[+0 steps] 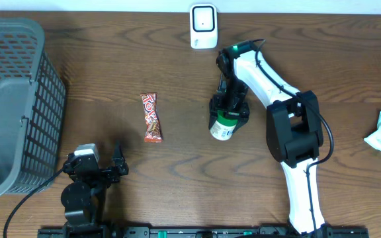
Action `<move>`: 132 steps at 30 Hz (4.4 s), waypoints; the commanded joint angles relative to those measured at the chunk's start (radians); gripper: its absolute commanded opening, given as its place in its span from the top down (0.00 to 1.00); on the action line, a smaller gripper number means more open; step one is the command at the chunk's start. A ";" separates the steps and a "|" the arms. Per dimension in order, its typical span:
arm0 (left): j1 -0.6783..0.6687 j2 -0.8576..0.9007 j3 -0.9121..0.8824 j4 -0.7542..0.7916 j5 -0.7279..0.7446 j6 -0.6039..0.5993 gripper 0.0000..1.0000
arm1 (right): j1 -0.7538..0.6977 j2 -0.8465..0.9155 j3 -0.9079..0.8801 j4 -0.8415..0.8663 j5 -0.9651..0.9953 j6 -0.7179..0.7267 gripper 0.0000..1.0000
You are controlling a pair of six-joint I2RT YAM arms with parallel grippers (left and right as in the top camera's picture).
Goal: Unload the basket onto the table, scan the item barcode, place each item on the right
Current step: 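Lift the jar and hold it under the white scanner, then carry the jar to the right table edge and release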
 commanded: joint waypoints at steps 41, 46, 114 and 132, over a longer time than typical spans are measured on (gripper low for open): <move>-0.003 -0.005 -0.015 -0.025 0.002 0.016 0.02 | 0.051 0.129 0.323 1.250 0.656 -0.308 0.41; -0.003 -0.005 -0.015 -0.025 0.002 0.016 0.02 | 0.064 0.188 0.323 1.445 0.678 -0.368 0.42; -0.003 -0.005 -0.015 -0.025 0.002 0.016 0.02 | -0.985 0.163 0.336 0.253 0.533 -0.176 0.31; -0.003 -0.005 -0.015 -0.025 0.002 0.016 0.02 | -1.062 0.126 0.770 0.099 0.127 -0.175 0.01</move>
